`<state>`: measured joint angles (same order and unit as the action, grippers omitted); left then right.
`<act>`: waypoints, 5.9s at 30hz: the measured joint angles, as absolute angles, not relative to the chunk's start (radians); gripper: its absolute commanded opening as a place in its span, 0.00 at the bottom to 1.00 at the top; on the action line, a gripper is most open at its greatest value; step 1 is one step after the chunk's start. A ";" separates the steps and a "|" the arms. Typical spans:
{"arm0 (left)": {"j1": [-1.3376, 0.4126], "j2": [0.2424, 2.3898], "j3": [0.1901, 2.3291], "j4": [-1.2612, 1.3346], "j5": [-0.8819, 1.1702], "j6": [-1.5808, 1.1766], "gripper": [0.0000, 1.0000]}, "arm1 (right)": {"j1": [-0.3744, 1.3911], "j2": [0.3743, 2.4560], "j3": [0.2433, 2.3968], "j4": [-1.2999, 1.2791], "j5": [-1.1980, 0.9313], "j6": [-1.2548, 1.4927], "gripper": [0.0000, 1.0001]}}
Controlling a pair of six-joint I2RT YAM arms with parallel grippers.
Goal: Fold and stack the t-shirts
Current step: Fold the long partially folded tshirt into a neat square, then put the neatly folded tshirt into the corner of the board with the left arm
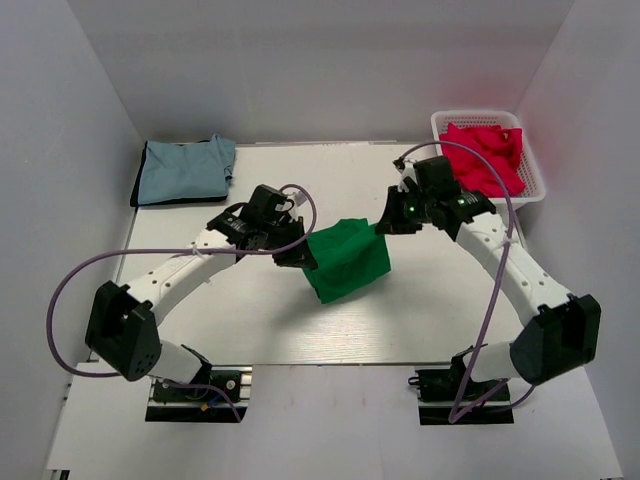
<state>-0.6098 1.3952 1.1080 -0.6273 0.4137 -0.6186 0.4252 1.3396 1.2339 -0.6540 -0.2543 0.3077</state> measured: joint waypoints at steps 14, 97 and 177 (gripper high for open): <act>-0.497 1.550 1.175 -0.615 0.375 -0.619 0.00 | 0.395 1.668 1.484 -0.626 -0.299 0.296 0.00; -0.611 1.854 1.202 -0.345 0.459 -0.474 1.00 | 0.281 2.104 1.419 0.051 -0.689 0.484 0.90; -0.610 2.078 1.469 -0.463 -0.163 -0.786 0.00 | 0.333 1.283 0.795 -0.086 -0.495 0.385 0.90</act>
